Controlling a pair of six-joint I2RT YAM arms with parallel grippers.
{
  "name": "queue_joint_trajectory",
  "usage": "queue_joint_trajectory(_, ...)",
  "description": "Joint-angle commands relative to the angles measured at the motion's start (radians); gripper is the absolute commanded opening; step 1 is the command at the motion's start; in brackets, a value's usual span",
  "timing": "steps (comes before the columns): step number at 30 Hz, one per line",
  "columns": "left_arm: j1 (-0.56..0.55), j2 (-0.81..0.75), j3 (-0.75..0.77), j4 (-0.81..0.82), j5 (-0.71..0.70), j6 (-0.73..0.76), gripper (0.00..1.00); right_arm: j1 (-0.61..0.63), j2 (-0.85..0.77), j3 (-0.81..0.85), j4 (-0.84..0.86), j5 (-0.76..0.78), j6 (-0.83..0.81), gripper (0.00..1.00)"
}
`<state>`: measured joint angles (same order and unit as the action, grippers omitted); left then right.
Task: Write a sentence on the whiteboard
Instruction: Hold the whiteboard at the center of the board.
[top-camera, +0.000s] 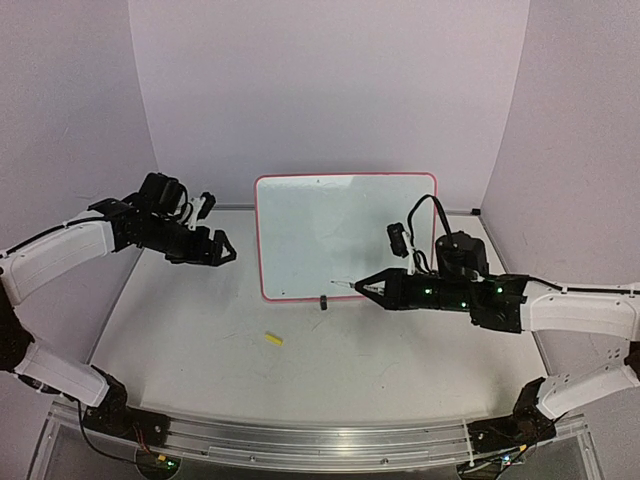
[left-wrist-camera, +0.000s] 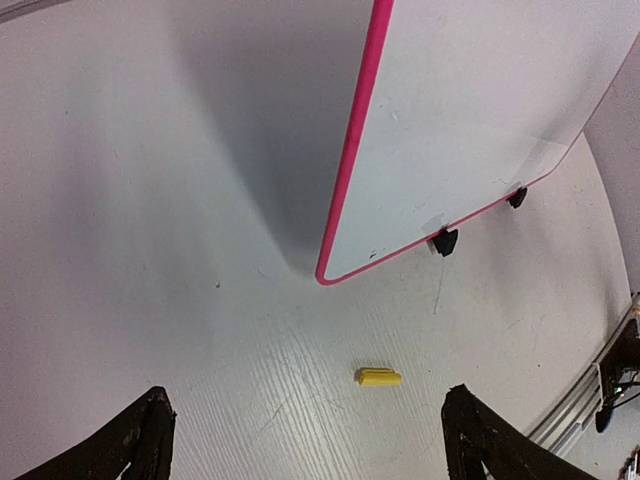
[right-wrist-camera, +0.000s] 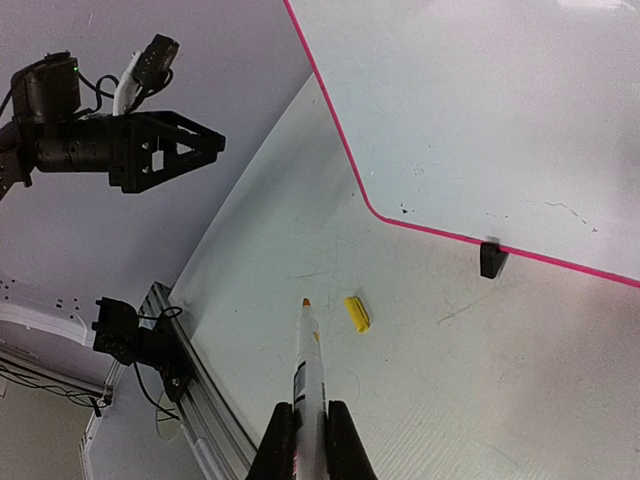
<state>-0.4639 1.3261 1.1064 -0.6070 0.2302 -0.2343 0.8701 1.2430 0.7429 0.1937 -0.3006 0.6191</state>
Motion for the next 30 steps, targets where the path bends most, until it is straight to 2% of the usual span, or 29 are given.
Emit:
queue_joint_trajectory(1, 0.077, 0.063, 0.051, 0.214, 0.221, 0.104, 0.91, -0.065, 0.067, 0.112, 0.021, -0.135, -0.059, 0.00)
queue_joint_trajectory(5, 0.113, 0.159, 0.100, 0.318, 0.363, 0.144, 0.90, -0.087, 0.140, 0.195, 0.020, -0.193, -0.096, 0.00)
queue_joint_trajectory(11, 0.132, 0.335, 0.243, 0.323, 0.493, 0.229, 0.86, -0.104, 0.264, 0.337, 0.016, -0.230, -0.128, 0.00)
queue_joint_trajectory(16, 0.146, 0.437, 0.335, 0.312, 0.539, 0.287, 0.74, -0.127, 0.382, 0.471, 0.008, -0.251, -0.142, 0.00)
queue_joint_trajectory(20, 0.157, 0.479, 0.361, 0.321, 0.549, 0.302, 0.63, -0.129, 0.472, 0.602, -0.069, -0.246, -0.194, 0.00)
queue_joint_trajectory(30, 0.165, 0.490, 0.367, 0.311, 0.624, 0.350, 0.39, -0.129, 0.624, 0.811, -0.118, -0.255, -0.230, 0.00)
